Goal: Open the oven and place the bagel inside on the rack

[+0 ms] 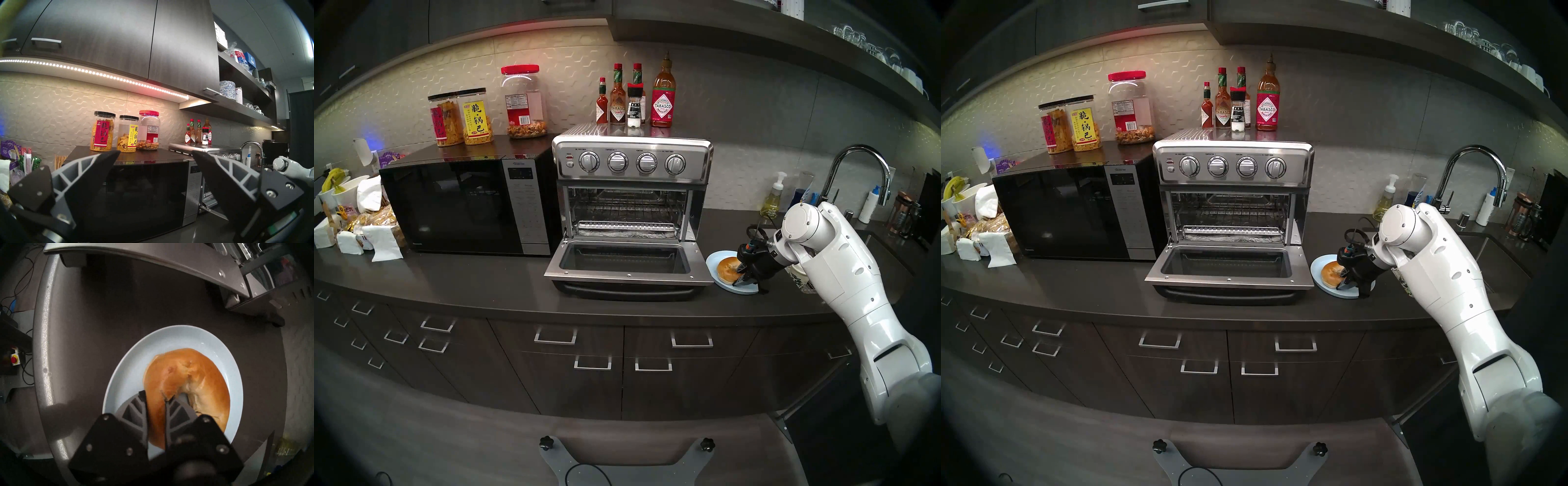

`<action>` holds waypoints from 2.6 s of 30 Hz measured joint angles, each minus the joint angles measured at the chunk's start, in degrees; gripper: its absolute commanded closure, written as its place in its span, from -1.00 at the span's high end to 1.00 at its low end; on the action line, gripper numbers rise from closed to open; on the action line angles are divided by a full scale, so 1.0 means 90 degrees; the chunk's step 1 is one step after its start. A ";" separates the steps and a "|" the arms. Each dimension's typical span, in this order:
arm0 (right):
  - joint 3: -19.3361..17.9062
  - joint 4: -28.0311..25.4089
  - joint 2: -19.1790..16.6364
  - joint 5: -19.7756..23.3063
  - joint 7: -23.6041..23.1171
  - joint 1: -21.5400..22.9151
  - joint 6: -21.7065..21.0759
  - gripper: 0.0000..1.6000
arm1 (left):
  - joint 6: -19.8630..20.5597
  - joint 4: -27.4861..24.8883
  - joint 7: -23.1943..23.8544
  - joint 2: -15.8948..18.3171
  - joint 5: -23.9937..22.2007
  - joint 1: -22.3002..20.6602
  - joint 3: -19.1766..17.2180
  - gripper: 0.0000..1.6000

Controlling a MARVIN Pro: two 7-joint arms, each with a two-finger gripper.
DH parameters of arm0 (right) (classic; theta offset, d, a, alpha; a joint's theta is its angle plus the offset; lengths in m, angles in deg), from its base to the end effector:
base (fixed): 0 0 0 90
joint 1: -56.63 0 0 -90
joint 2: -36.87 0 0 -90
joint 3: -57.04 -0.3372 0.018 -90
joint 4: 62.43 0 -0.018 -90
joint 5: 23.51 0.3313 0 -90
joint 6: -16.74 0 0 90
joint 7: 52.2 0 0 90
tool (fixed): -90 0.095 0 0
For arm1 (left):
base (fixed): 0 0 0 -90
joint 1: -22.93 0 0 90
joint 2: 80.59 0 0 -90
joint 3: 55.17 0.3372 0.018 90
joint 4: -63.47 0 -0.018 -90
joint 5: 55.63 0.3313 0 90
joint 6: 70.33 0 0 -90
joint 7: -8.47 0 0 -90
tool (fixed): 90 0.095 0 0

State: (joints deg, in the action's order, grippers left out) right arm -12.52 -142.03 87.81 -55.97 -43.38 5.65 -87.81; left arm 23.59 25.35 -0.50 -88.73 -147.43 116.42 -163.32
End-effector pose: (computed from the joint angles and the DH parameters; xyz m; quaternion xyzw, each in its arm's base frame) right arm 0.5363 -0.1464 -0.1914 0.7136 0.6576 0.2361 0.0509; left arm 0.2764 0.5701 -0.0049 0.5766 -0.1192 0.7772 0.2218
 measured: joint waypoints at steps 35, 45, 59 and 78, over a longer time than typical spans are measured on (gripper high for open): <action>-0.1746 -0.2786 -0.0816 0.0850 0.0142 -0.1981 -0.0027 -1.00 | 0.0014 0.0085 0.0073 0.0000 0.0055 -0.0488 0.0370 1.00; -0.2046 -0.3709 -0.0817 0.0997 0.0199 -0.2576 -0.0291 -1.00 | 0.0016 0.0108 0.0090 0.0000 0.0069 -0.0598 0.0467 1.00; -0.2097 -0.4951 -0.0651 0.0911 0.0295 -0.2986 -0.0901 -1.00 | 0.0020 0.0134 0.0110 0.0000 0.0082 -0.0733 0.0583 1.00; -0.0765 -0.5895 -0.0333 0.0018 0.0864 -0.2944 -0.1944 -1.00 | 0.0026 0.0187 0.0134 0.0000 0.0104 -0.0970 0.0811 1.00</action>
State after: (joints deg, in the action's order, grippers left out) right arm -19.41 -195.08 84.82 -55.82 -35.61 -20.85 -105.30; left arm 23.82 27.04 0.71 -88.73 -146.49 107.69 -156.01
